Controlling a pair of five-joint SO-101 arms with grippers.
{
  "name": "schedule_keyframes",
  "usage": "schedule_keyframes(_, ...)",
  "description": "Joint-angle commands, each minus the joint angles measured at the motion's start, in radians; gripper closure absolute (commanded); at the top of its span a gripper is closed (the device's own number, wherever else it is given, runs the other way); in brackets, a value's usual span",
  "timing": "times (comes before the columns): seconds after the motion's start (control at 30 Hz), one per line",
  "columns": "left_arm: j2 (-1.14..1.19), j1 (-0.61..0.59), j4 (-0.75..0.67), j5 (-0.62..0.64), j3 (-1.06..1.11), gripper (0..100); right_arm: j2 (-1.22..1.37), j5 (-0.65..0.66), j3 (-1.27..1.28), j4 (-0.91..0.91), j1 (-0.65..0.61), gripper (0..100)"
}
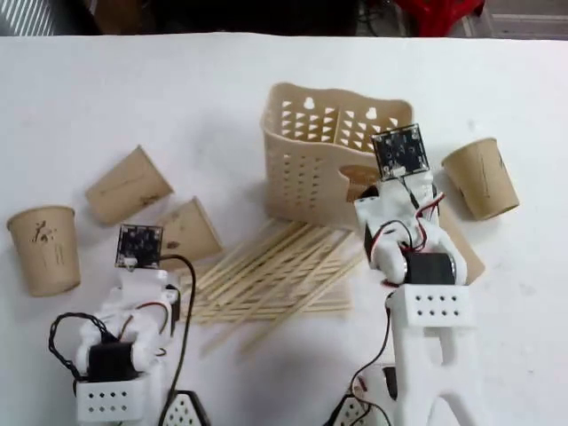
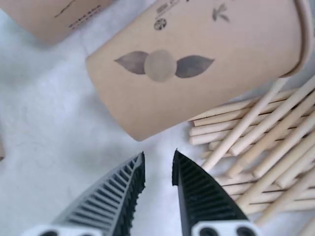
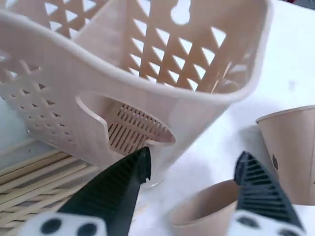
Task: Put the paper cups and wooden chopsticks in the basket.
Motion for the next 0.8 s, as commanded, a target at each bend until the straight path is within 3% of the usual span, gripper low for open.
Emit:
schedule_keyframes(0.0,-0.005,0.005,0.006,-0.008,-0.002,89,0.038,0.003,-0.008,0.042,-0.004,67.1)
schedule_keyframes(0.3,-0.005,0.005,0.006,-0.008,-0.002,89,-0.045,-0.005,-0.006,0.148,-0.054,67.4)
schedule_keyframes(0.53,-0.005,0.005,0.006,-0.008,-0.002,89,-0.242,-0.038,-0.014,0.314,-0.054,62.5)
schedule_keyframes(0.77,-0.005,0.005,0.006,-0.008,-0.002,89,-0.455,-0.041,-0.014,0.334,-0.047,62.5)
